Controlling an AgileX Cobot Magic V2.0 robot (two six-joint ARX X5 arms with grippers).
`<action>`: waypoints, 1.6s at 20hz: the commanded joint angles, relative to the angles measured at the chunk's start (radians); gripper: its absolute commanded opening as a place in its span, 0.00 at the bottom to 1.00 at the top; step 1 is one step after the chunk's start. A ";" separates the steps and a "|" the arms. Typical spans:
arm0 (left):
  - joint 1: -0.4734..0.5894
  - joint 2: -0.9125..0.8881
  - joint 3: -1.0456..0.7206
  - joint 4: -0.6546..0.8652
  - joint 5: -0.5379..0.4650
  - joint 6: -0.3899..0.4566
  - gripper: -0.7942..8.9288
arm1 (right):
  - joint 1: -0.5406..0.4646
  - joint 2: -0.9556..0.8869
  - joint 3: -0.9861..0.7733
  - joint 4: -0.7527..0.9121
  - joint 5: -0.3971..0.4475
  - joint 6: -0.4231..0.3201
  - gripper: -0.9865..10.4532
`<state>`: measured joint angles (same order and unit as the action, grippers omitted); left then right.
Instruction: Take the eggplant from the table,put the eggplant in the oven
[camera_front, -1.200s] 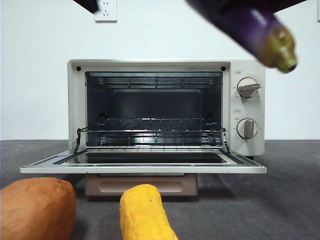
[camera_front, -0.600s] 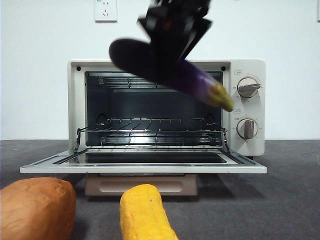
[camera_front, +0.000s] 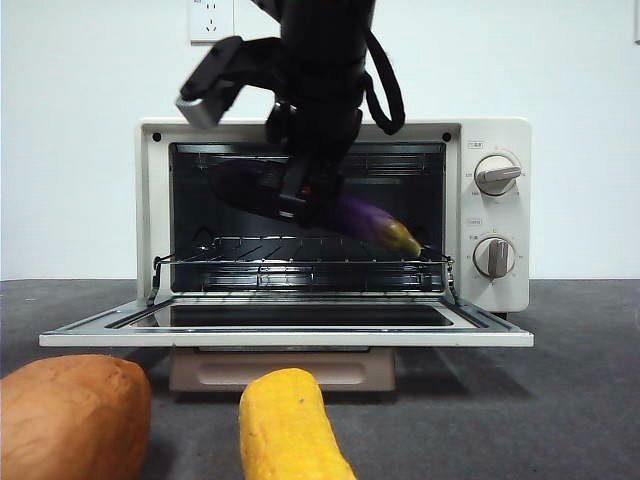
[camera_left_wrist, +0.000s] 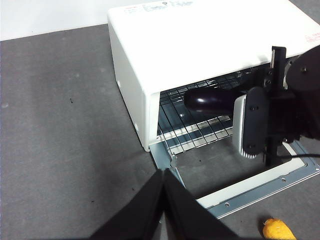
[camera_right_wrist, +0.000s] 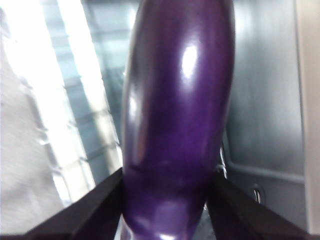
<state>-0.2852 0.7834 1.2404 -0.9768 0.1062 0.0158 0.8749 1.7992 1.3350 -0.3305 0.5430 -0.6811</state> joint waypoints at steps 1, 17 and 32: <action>-0.001 0.004 0.008 0.005 -0.002 0.002 0.09 | -0.011 0.024 0.025 0.008 -0.040 0.003 0.24; -0.001 0.007 0.008 0.004 -0.002 0.002 0.09 | -0.005 0.024 0.025 -0.013 -0.062 0.124 0.38; 0.112 0.177 -0.311 0.267 0.041 -0.010 0.09 | 0.168 -0.333 0.025 -0.288 0.101 0.330 0.23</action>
<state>-0.1631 0.9661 0.9131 -0.7185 0.1562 0.0105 1.0332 1.4445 1.3392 -0.6395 0.6399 -0.4019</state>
